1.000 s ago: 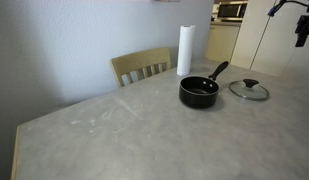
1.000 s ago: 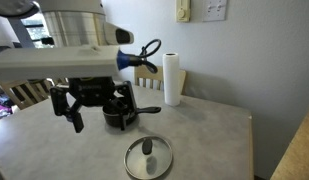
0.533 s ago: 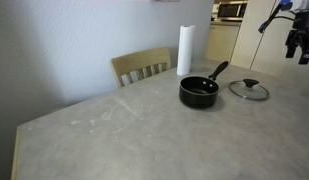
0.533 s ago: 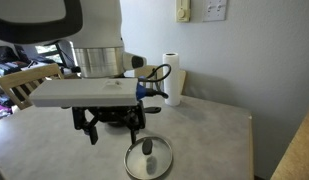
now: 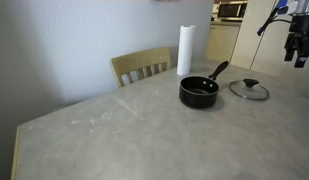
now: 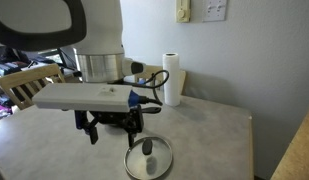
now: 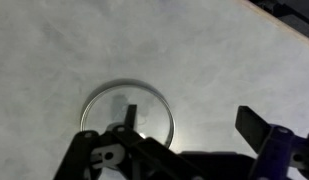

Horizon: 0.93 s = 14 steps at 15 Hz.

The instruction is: Put the lid on the black pot, remove the lid from the black pot, put the lid back on the black pot

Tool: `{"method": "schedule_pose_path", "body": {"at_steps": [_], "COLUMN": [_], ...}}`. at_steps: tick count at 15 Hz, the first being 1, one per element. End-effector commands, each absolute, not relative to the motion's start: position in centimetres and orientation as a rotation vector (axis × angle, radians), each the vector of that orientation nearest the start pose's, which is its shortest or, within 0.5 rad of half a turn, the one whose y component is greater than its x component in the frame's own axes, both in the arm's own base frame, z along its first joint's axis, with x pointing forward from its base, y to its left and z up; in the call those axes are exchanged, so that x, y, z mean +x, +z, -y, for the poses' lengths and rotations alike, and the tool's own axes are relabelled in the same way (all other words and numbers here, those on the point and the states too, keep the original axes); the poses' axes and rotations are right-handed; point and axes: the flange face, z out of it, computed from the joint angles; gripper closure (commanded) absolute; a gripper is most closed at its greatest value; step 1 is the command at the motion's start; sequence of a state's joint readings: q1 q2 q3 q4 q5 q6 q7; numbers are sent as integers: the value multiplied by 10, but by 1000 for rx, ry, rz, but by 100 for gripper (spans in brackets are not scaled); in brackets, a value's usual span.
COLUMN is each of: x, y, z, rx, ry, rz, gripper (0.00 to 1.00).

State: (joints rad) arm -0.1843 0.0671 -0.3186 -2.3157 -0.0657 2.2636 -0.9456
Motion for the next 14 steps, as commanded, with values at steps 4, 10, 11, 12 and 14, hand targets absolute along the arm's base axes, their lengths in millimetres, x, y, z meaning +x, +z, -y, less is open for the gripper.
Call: {"method": "schedule_pose_path", "body": {"at_steps": [4,10,11,12,14], "x": [462,470,472,472,473], "y": [268,252,249,248,250], "z": [246,241,241,240,239], "rx": [-3126,-3123,-3120,-3118,-3119], "ry": [182,174,180,182,177], "rz": [586,579,583,585,588], "gripper": [0,0,0,0,0]}}
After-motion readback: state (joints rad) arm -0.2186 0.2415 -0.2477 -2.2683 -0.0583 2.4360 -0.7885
